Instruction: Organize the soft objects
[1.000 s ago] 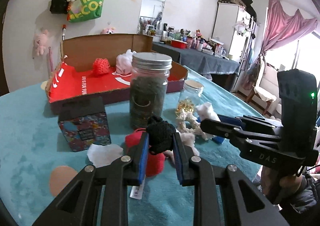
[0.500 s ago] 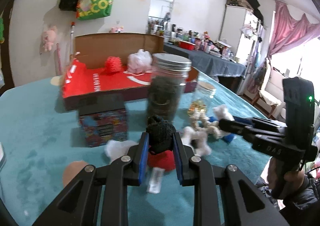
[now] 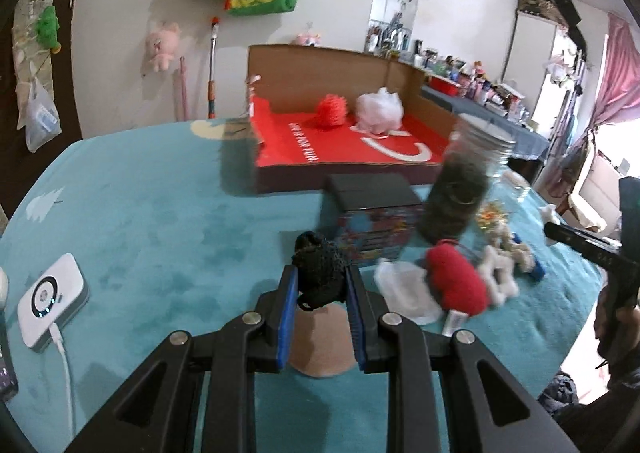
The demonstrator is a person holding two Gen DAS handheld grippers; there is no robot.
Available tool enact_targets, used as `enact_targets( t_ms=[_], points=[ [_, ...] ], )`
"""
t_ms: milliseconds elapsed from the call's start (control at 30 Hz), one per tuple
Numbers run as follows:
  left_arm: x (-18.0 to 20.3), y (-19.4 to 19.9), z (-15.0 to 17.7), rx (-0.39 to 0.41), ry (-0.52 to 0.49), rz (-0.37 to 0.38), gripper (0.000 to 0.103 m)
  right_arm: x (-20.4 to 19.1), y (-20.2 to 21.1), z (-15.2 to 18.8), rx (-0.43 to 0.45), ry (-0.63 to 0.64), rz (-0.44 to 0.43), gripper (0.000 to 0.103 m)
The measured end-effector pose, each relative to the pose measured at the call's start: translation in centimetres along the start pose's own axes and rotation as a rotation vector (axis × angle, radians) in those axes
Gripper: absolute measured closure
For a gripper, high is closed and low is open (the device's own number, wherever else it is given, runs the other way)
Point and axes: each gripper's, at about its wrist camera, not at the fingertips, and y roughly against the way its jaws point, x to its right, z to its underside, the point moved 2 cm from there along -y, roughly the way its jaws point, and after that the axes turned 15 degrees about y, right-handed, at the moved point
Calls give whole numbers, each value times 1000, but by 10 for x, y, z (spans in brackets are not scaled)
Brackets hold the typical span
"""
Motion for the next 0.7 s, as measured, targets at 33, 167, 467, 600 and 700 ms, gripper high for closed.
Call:
enact_targets(
  t_ms=[33, 167, 467, 600, 700],
  points=[
    [-4, -3, -3, -5, -5, -3, 78, 5, -3, -1, -12, -2, 0, 81],
    [-12, -18, -16, -32, -32, -1, 78, 20, -15, -7, -31, -7, -50, 81],
    [-18, -43, -51, -61, -109, 58, 78, 48, -43, -31, -68, 40, -100, 81],
    [-14, -50, -67, -75, -129, 92, 78, 57, -50, -43, -72, 52, -134, 81],
    [-7, -51, -76, -74, -148, 117, 78, 59, -54, -54, -70, 73, -157, 81]
  ],
)
